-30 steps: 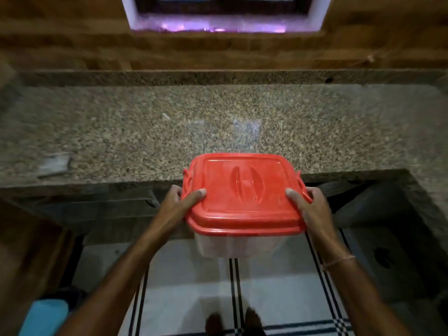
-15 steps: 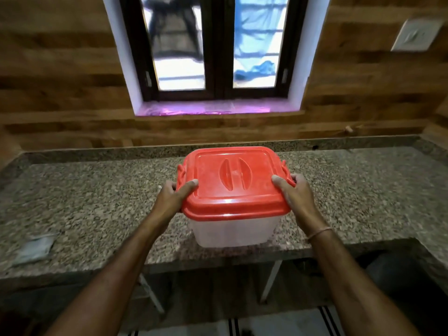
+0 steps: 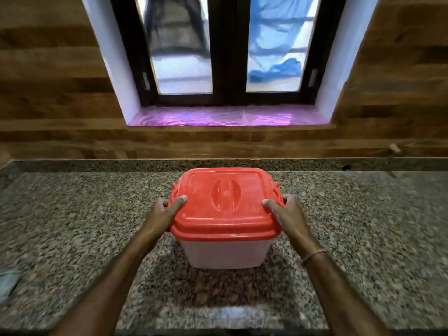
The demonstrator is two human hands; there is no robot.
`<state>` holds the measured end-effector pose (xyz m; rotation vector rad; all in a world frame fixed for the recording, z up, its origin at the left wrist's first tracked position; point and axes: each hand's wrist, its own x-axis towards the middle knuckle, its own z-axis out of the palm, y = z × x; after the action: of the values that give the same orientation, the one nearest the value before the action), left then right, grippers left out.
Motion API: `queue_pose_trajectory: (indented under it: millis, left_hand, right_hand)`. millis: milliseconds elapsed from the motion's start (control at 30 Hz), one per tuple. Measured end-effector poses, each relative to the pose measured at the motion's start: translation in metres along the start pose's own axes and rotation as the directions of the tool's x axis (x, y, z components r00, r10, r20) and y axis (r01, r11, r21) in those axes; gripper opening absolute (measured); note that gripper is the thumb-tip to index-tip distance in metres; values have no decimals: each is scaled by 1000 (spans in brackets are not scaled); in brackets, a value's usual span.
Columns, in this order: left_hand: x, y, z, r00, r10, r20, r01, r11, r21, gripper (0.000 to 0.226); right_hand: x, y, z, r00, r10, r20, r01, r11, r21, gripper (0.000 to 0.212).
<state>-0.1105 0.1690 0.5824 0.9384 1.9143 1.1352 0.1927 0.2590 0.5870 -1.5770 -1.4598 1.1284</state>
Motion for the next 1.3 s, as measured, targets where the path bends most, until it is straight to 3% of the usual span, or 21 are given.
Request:
queue_pose_trajectory:
  millis: [200, 300, 467, 567, 633, 700, 733, 833, 900, 967, 1100, 1233, 1300]
  left_hand:
    - [32, 14, -5, 1000, -23, 15, 22, 996, 90, 71]
    - [47, 6, -13, 1000, -28, 12, 26, 988, 152, 73]
    - [57, -12, -19, 974, -225, 35, 227, 953, -202, 56]
    - [61, -25, -20, 939, -305, 157, 342, 878, -335, 40]
    - [60, -29, -19, 957, -267, 116, 290, 890, -352, 36]
    - [56, -20, -18, 990, -134, -43, 115, 948, -296, 45]
    - [54, -14, -19, 996, -70, -56, 51, 958, -284, 49]
    - [48, -3, -15, 996, 27, 88, 0, 957, -289, 53]
    - [45, -2, -11, 997, 4, 81, 18, 963, -269, 62]
    - [44, -2, -10, 997, 6, 77, 18, 952, -306, 56]
    - [50, -3, -12, 997, -7, 82, 33, 945, -326, 48]
    - [49, -3, -14, 998, -1, 62, 20, 954, -299, 87]
    - [45, -1, -13, 999, 25, 46, -12, 966, -260, 94]
  right_hand:
    - [33, -12, 23, 1000, 2, -26, -8, 974, -225, 68]
    - [43, -3, 27, 1000, -6, -3, 5, 967, -254, 76]
    - [42, -8, 28, 999, 30, 34, -22, 974, -225, 53]
    - [40, -10, 33, 998, 34, 51, -25, 987, -156, 50]
    - [38, -13, 35, 998, 31, 56, -25, 994, -111, 50]
    - [36, -14, 35, 997, 35, 62, -34, 999, -23, 60]
    - [35, -14, 36, 996, 53, 70, -55, 998, 23, 68]
    - [38, -5, 40, 993, 119, 15, -120, 988, 96, 78]
    - [43, -2, 41, 988, 145, -51, -141, 987, 78, 74]
    - [44, 0, 39, 978, 181, -104, -171, 981, 97, 64]
    - [36, 13, 32, 941, 331, 62, -334, 889, 312, 41]
    - [26, 5, 34, 980, 132, -150, -107, 981, 162, 47]
    - [14, -7, 41, 996, 43, -72, -30, 985, 171, 58]
